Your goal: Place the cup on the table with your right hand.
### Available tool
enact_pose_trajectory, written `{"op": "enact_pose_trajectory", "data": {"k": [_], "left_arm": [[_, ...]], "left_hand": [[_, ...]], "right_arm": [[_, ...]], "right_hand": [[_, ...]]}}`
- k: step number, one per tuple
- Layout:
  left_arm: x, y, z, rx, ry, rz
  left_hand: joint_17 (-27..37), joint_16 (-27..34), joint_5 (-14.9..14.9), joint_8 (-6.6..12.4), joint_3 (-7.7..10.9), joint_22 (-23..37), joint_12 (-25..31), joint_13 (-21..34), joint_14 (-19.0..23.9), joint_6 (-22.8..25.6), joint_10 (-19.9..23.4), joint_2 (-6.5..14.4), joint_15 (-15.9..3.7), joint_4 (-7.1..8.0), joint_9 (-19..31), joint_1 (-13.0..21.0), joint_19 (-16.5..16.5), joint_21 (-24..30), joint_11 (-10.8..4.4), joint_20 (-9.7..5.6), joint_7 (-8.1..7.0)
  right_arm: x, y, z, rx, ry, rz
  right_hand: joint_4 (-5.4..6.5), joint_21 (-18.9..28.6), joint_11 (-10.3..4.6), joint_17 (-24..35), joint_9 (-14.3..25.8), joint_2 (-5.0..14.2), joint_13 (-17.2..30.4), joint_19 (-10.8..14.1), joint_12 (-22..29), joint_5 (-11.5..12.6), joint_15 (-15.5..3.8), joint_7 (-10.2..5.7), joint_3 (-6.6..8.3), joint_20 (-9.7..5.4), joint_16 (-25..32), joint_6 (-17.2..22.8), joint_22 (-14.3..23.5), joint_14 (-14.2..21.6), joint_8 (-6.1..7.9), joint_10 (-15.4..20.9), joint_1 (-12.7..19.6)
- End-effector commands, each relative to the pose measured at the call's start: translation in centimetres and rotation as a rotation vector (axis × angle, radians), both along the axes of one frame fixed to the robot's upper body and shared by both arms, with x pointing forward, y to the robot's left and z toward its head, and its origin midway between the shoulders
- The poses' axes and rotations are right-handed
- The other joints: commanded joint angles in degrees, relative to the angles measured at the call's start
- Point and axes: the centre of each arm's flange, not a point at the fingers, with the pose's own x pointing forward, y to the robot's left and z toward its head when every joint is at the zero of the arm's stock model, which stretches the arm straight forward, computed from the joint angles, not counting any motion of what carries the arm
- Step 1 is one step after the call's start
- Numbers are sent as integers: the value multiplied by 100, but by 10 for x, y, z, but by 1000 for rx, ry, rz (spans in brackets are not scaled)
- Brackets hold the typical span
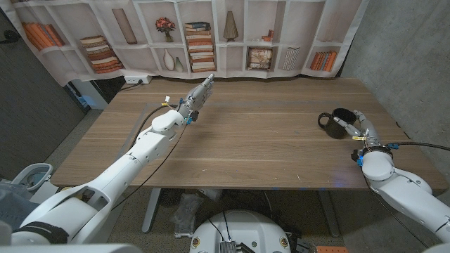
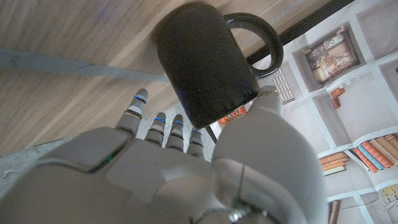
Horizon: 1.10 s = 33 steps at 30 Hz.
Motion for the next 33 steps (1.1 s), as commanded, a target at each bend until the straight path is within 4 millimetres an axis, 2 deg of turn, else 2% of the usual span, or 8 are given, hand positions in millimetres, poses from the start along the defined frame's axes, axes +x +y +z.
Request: {"op": "enact_pose_trajectory", "data": {"k": [1,33], "left_arm": [[1,1,-1,0,5,-1],[-4,8,-3,-11,-4,7]], "left_hand": [[11,20,-17,21,-55,21,27,27,-173,15,-26,28,0,7,14,18,-326,30,8,-116,11],[11,17,-22,19,-74,21,24,27,-181,16,-32,39,-2,7,15,27,-329,30,3,-126,10]], "right_arm": [[-4,1,8,-13,-4,0],[-14,1,32,-69,-23,17]], "right_hand": [[-1,-27,17,4,12,-8,15,-66,9,20,11,-19,-59,13,4,-27,21,-39,29,-20,-50],[58,6,-19,0,-2,-19,9,-51,120,58,-9,-26,-136,13,75,173,22,75,133,126,-167]]}}
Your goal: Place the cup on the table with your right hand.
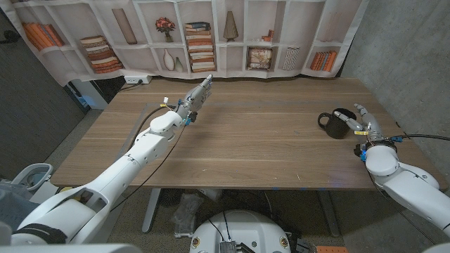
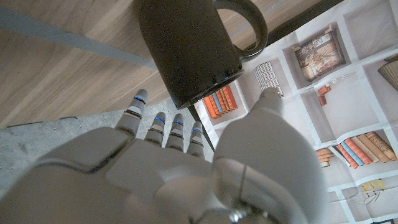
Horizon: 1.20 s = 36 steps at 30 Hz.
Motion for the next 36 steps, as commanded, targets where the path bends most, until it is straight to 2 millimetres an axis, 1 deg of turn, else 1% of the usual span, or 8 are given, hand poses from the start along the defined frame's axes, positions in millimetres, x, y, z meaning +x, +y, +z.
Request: {"op": "enact_pose_trajectory", "data": {"k": [1,9,14,16,18,20,25,36], "left_arm": [[-2,2,0,-3,-5,5],[-4,4,0,-5,-5,8],[-3,4,0,-5,-7,8],[-4,4,1,-4,-8,8],[-4,5,2,-3,-9,9],[-4,5,2,-3,-9,9],[-4,6,2,-3,-9,10],[-4,7,0,-4,-8,6]], "left_hand": [[11,17,-22,19,-35,21,25,27,-180,16,-30,39,0,0,15,27,-329,30,5,-126,6],[11,18,-23,19,-40,21,24,27,-177,17,-33,42,4,0,15,30,-328,30,13,-128,7],[11,15,-24,17,-43,21,26,27,-185,15,-28,43,-8,0,15,31,-329,30,9,-130,1],[11,16,-24,17,-44,21,25,27,-184,15,-30,43,-5,0,15,31,-329,30,5,-131,5],[11,17,-24,17,-45,21,26,27,-181,15,-28,44,-4,-1,15,32,-329,30,3,-131,5],[11,18,-24,17,-48,21,25,27,-178,15,-29,45,-4,-1,15,33,-328,31,22,-131,5],[11,19,-25,17,-51,21,25,27,-176,16,-31,46,-1,-1,15,34,-329,31,7,-131,6],[11,18,-27,16,-57,21,25,27,-179,15,-30,48,1,0,15,36,-332,29,8,-128,7]], "right_arm": [[-3,-2,8,-20,-13,11],[-6,-2,15,-44,-24,13],[-8,-1,20,-54,-33,12],[-9,-1,22,-59,-36,9],[-10,-1,23,-57,-38,7],[-10,-1,25,-63,-37,4],[-12,0,28,-70,-39,3],[-17,3,35,-78,-46,-6]], "right_hand": [[12,6,-17,-1,-4,2,7,11,42,59,8,-26,-44,12,46,69,22,51,49,68,-72],[37,25,-57,-4,-8,1,5,49,71,73,-86,-104,-75,9,58,196,22,100,91,118,-119],[43,31,-88,-6,-10,6,4,64,78,78,-63,-103,-81,9,59,201,22,113,88,130,-128],[47,34,-92,-6,-11,10,4,73,82,81,-117,-98,-85,9,62,211,21,125,89,137,-133],[50,36,-95,-7,-11,12,3,78,85,84,-122,-95,-87,9,61,215,21,128,89,143,-137],[51,36,-86,-7,-12,14,3,81,90,85,-115,-89,-89,9,62,222,21,133,90,155,-139],[57,38,-60,-8,-12,18,2,87,95,89,-114,-85,-95,10,62,229,21,142,89,164,-147],[62,40,-76,-10,-14,28,0,95,96,95,-117,-76,-99,10,62,243,21,154,89,166,-152]]}}
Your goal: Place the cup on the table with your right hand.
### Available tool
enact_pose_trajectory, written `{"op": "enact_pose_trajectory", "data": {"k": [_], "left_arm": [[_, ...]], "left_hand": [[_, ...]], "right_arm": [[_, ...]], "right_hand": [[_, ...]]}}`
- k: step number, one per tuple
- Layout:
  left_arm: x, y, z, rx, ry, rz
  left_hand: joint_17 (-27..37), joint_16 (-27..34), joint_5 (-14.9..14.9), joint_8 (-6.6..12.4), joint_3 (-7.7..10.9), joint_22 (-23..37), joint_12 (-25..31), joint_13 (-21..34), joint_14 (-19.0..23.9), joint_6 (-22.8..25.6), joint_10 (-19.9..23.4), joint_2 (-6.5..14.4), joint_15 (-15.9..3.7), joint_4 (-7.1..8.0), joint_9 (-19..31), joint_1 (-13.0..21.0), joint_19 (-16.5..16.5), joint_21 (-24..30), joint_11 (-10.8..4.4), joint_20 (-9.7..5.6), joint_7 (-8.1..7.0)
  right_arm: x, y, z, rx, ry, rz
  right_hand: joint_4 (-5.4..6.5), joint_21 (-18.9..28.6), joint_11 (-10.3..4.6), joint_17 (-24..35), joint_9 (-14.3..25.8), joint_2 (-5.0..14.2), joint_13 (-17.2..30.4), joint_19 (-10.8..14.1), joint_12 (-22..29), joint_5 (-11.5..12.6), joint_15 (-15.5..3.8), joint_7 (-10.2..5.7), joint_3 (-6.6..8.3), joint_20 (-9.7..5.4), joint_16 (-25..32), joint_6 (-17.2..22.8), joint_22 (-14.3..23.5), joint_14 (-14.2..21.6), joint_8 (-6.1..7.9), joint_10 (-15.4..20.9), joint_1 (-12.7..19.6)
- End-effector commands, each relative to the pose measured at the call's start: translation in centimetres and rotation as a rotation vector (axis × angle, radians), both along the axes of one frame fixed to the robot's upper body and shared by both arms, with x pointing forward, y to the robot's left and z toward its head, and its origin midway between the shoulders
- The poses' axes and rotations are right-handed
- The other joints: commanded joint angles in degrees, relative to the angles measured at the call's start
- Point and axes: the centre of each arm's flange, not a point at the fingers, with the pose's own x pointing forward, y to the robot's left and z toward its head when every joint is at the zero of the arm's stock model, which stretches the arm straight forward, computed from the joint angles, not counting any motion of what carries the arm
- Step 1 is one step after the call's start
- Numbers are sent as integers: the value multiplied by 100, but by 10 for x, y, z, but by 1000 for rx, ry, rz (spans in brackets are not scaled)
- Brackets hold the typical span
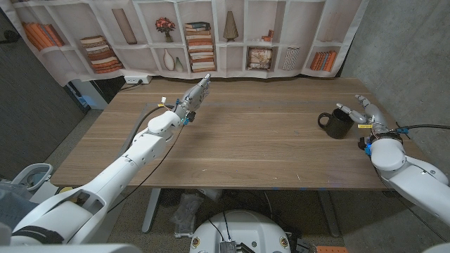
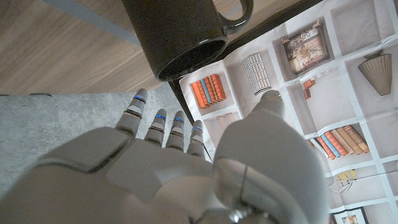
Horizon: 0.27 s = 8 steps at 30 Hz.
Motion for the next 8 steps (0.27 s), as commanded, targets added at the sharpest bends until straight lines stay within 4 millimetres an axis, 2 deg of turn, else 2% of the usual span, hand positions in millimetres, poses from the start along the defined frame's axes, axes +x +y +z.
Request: {"op": "enact_pose_trajectory", "data": {"k": [1,8], "left_arm": [[0,1,-1,1,0,-4],[1,3,-1,1,3,-3]], "left_hand": [[11,19,-3,16,-59,21,25,27,-177,14,-31,45,-1,0,15,32,-332,30,11,-128,3],[11,18,-4,17,-63,21,26,27,-179,18,-28,46,-3,0,15,34,-331,30,5,-126,6]], "right_arm": [[-5,3,7,-11,-8,-11],[-4,4,8,-11,-10,-13]], "right_hand": [[-9,40,6,20,14,7,-1,51,15,51,18,3,-28,11,21,53,21,26,47,47,-39],[-5,38,46,19,13,32,-2,52,30,58,32,10,-24,11,23,74,21,42,49,82,-34]]}}
